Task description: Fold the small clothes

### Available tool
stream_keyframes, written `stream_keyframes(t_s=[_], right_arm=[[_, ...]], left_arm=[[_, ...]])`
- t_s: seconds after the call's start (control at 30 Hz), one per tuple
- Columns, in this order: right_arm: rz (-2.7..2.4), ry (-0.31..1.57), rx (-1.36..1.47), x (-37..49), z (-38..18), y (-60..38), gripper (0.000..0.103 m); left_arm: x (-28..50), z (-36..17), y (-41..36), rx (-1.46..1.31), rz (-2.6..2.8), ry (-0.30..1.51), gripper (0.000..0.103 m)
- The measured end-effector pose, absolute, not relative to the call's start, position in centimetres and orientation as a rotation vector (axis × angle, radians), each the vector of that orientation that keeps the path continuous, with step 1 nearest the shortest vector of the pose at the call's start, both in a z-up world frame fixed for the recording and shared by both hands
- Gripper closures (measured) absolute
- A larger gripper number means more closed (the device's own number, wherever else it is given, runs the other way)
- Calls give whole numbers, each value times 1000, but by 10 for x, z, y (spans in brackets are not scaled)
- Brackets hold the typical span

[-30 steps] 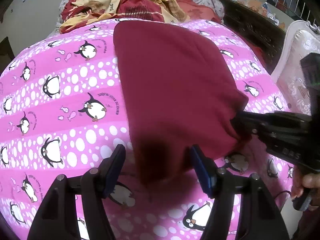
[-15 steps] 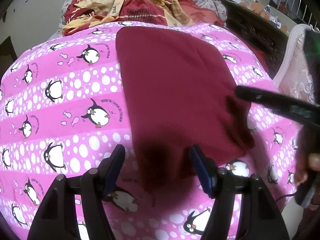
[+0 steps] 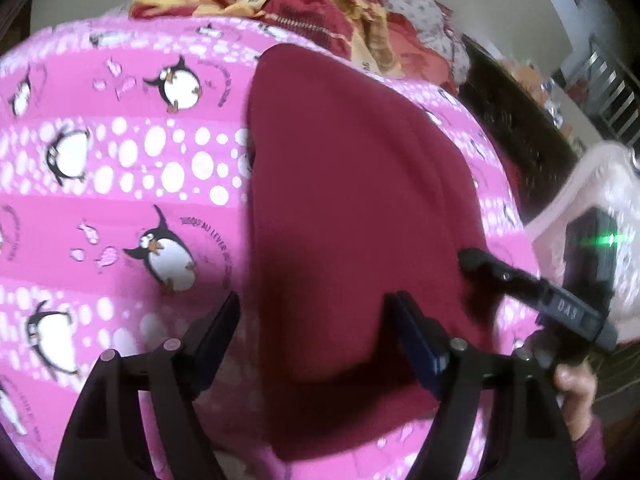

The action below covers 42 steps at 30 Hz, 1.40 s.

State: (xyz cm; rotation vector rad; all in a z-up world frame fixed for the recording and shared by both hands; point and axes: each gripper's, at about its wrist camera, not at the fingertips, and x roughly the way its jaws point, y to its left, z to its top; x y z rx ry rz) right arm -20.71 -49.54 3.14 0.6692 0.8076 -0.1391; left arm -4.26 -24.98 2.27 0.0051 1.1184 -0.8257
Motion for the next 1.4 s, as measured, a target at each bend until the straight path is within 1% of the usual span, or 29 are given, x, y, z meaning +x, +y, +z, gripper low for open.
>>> stream_keyframes(t_s=[0.13,0.23,0.27,0.3,0.33,0.37,0.4,0.47,0.53,0.7,0.8,0.87,1.03,1.1,1.2,1.27,1.3,1.33,1.4], right_arm=[[-32,790,758,-196,15,-502,21],[15,777,767,-190,10,-498,20],[18,779,752,-188,11,-495,21],[29,785,747,-186,11,-491,33],[44,792,755,-184,12,-489,42],[56,790,768,-185,14,-488,45],[62,788,772,-186,17,-488,50],[64,785,765,-189,26,-483,54],[87,763,760,-195,40,-477,56],[157,808,737,-213,73,-435,56],[206,851,726,-225,76,-409,56],[229,869,728,-233,71,-393,56],[118,1000,698,-243,29,-368,46],[80,988,641,-250,31,-366,40],[27,956,554,-262,57,-363,40],[33,928,484,-269,79,-357,40],[45,908,453,-272,92,-350,40],[54,877,432,-275,101,-344,41],[85,836,405,-285,110,-327,41]], left_arm=[[-27,7,-259,-45,-852,1165,19],[-21,-3,-265,-87,-865,1202,17],[-19,-5,-267,-98,-870,1211,17],[-20,-6,-268,-101,-879,1214,17],[-23,-6,-269,-97,-896,1215,25],[-25,-4,-272,-83,-913,1212,26],[-28,0,-274,-59,-908,1196,30],[-38,10,-275,-8,-919,1166,37],[-47,24,-271,23,-927,1146,48],[-71,58,-240,40,-919,1171,50],[-88,69,-210,53,-901,1193,50],[-102,64,-188,52,-882,1216,50],[-122,29,-161,124,-807,1268,49],[-125,22,-155,121,-775,1250,43],[-129,33,-148,164,-703,1180,38],[-134,46,-146,198,-647,1104,37],[-136,49,-144,205,-627,1074,32],[-138,53,-142,206,-611,1049,31],[-139,57,-139,206,-586,1020,31]])
